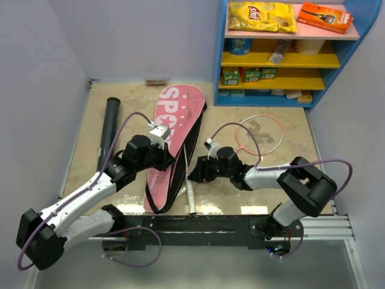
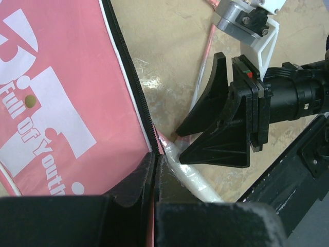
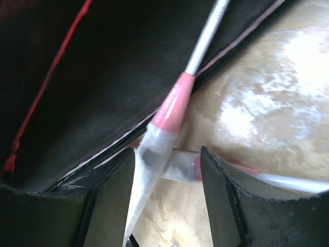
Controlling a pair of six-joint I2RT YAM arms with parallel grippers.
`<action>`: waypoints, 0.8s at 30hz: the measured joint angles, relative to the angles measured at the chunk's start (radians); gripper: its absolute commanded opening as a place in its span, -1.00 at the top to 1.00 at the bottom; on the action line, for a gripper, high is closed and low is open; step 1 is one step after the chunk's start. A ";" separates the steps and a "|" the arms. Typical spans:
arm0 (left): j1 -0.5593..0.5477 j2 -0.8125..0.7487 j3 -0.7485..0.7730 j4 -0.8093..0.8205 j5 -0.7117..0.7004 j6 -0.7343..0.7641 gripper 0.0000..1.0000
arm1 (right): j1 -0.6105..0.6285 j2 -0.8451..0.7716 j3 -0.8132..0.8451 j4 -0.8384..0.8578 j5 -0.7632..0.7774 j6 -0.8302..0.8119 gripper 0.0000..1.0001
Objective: Pack up the badminton gear
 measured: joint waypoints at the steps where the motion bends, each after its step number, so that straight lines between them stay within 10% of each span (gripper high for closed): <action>1: 0.000 0.000 0.000 0.002 0.001 0.000 1.00 | -0.004 0.006 -0.002 0.015 -0.022 -0.006 -0.16; 11: 0.000 0.000 0.000 0.008 0.012 0.000 1.00 | -0.047 0.167 -0.003 0.232 -0.180 -0.021 -0.05; 19: 0.000 0.001 0.000 0.008 0.015 0.001 1.00 | -0.051 0.207 -0.003 0.294 -0.250 0.027 0.90; 24: 0.000 0.008 0.000 0.008 0.014 0.002 1.00 | -0.053 0.172 -0.005 0.241 -0.265 0.026 1.00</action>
